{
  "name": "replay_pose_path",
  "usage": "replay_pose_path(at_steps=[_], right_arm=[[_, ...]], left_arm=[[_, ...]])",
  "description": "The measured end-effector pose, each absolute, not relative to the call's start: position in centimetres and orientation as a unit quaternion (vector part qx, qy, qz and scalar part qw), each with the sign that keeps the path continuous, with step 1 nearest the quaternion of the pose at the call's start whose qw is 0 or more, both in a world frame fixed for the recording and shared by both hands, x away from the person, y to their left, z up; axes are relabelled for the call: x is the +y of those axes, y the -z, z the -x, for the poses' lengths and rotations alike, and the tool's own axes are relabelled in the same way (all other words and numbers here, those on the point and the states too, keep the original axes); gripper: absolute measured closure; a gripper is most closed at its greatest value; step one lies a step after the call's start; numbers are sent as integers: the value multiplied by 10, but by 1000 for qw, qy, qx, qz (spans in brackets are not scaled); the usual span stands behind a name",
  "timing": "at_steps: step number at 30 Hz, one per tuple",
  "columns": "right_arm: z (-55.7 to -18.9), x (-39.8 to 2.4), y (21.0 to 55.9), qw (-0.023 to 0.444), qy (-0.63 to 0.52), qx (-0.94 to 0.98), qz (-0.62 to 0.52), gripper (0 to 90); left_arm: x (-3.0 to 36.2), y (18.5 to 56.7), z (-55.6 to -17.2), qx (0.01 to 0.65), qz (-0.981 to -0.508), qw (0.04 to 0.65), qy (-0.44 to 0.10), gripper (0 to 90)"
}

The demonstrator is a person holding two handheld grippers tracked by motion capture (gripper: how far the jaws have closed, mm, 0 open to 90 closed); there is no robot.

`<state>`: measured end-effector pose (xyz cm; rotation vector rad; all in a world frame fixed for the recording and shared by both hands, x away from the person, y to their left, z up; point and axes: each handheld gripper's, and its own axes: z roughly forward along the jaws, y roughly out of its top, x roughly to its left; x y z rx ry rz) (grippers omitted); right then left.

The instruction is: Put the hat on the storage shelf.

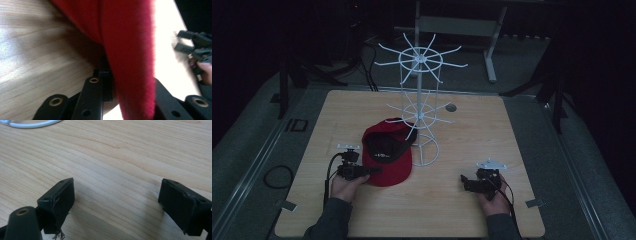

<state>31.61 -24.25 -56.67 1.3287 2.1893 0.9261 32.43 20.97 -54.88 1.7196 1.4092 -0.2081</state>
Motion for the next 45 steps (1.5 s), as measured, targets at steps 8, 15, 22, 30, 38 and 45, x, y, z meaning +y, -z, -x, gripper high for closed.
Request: replay_pose_path(at_steps=[8, 15, 22, 30, 38, 45], right_arm=[[-316, -243, 567, 207, -333, 786, -477, 134], [-316, -243, 567, 207, -333, 787, -477, 134], [-316, -243, 567, 207, -333, 787, -477, 134], [-316, -243, 567, 207, -333, 787, -477, 134], [-316, -242, 567, 207, -333, 787, -477, 134], [-316, -242, 567, 207, -333, 787, -477, 134]], left_arm=[[209, 539, -323, 565, -690, 448, 57, 849], [215, 532, -322, 565, -680, 466, 40, 849], [225, 517, -321, 559, -678, 478, 11, 849], [236, 508, -321, 567, -661, 492, -5, 849], [244, 500, -320, 567, -652, 503, -16, 849], [253, 489, -319, 567, -645, 512, -31, 849]])
